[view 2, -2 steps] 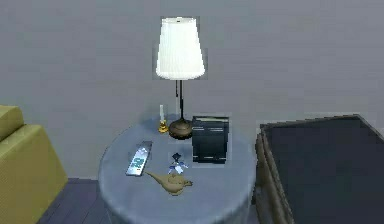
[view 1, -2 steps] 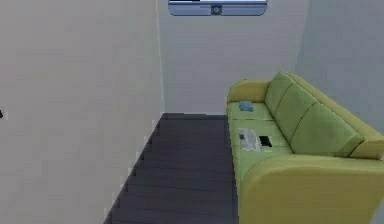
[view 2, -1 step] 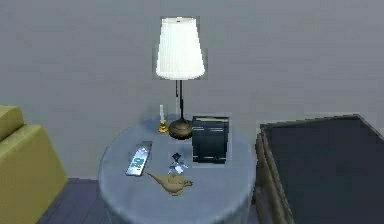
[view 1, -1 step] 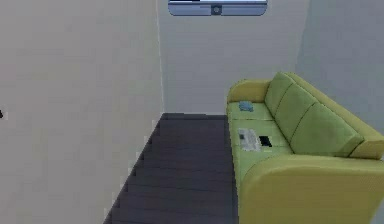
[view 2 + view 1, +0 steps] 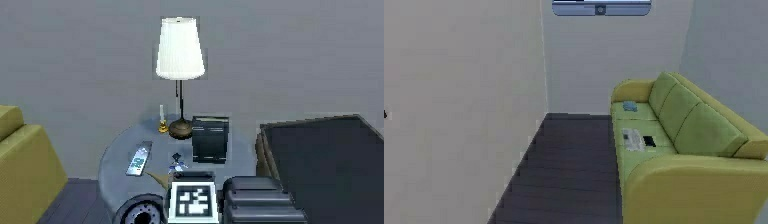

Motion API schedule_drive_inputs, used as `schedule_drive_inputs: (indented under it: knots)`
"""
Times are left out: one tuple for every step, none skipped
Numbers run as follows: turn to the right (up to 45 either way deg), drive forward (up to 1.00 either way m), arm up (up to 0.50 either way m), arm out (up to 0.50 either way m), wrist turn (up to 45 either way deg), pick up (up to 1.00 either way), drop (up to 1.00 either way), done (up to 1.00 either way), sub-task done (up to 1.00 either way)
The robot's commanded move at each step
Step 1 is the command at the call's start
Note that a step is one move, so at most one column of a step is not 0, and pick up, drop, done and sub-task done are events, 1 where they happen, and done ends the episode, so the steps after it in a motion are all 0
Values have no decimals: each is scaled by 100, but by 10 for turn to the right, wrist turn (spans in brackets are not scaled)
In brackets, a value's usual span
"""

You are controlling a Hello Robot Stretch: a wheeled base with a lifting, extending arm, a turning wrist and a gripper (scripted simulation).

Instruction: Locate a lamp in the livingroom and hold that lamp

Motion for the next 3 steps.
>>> schedule_drive_inputs:
  knots:
    - [0, 0, 0, 18, 0, 0, 0, 0, 0]
    - [0, 0, 0, 0, 450, 0, 0, 0, 0]
    - [0, 0, 0, 0, 450, 0, 0, 0, 0]
